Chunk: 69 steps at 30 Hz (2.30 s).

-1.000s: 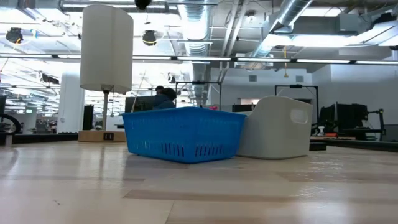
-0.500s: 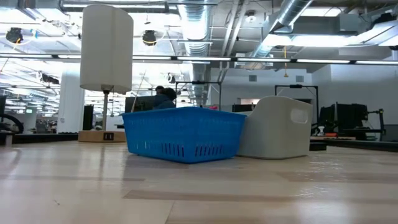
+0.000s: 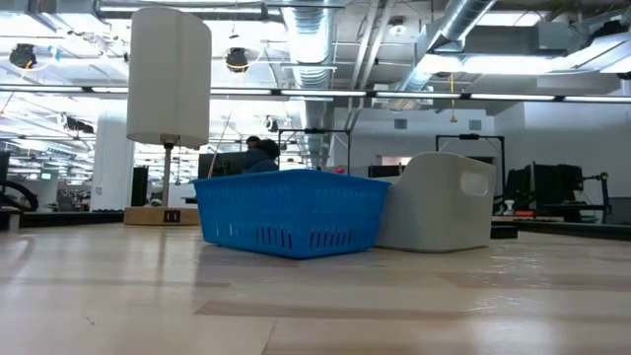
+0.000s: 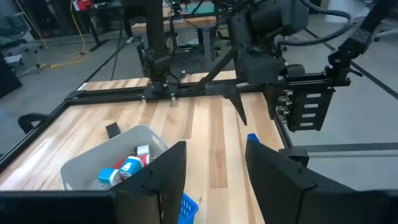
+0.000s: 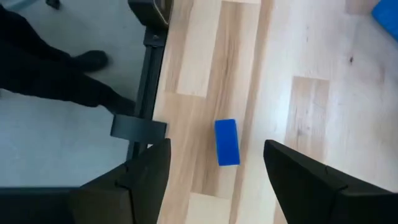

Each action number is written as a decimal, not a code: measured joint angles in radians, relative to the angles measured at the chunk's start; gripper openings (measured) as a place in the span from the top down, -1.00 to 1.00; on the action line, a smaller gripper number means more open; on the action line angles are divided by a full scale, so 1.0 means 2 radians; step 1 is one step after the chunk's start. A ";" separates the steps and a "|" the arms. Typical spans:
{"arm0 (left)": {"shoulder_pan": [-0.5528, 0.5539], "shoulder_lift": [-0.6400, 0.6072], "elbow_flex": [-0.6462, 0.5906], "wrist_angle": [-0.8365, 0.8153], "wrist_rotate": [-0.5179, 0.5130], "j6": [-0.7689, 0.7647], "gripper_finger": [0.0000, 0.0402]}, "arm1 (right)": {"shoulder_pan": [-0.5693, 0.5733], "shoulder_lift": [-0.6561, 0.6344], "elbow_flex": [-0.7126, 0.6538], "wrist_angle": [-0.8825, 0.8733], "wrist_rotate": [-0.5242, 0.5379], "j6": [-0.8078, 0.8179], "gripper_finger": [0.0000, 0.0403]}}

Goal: Pick & Place Office items
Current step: Put the blue digital timer into the blue bin

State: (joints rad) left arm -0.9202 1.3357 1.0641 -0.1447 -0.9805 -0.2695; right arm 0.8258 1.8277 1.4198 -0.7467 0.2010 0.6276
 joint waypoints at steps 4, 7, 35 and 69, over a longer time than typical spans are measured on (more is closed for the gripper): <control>0.000 0.000 0.000 -0.015 0.000 -0.002 0.19 | -0.005 0.016 -0.001 0.007 0.001 -0.011 -0.24; 0.000 0.000 0.000 -0.030 0.000 -0.017 0.19 | -0.009 0.035 -0.001 0.022 -0.008 -0.014 -0.24; -0.005 0.000 0.000 -0.057 0.021 -0.049 0.19 | -0.034 0.068 -0.030 0.071 -0.049 -0.003 -0.03; -0.042 0.000 0.000 -0.232 0.059 -0.304 0.31 | -0.167 0.068 0.059 0.112 -0.010 -0.155 0.72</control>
State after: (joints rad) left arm -1.0033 1.3357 1.0645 -0.6090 -0.8633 -0.8778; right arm 0.4914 1.9640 1.5386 -0.5229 0.1817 0.3177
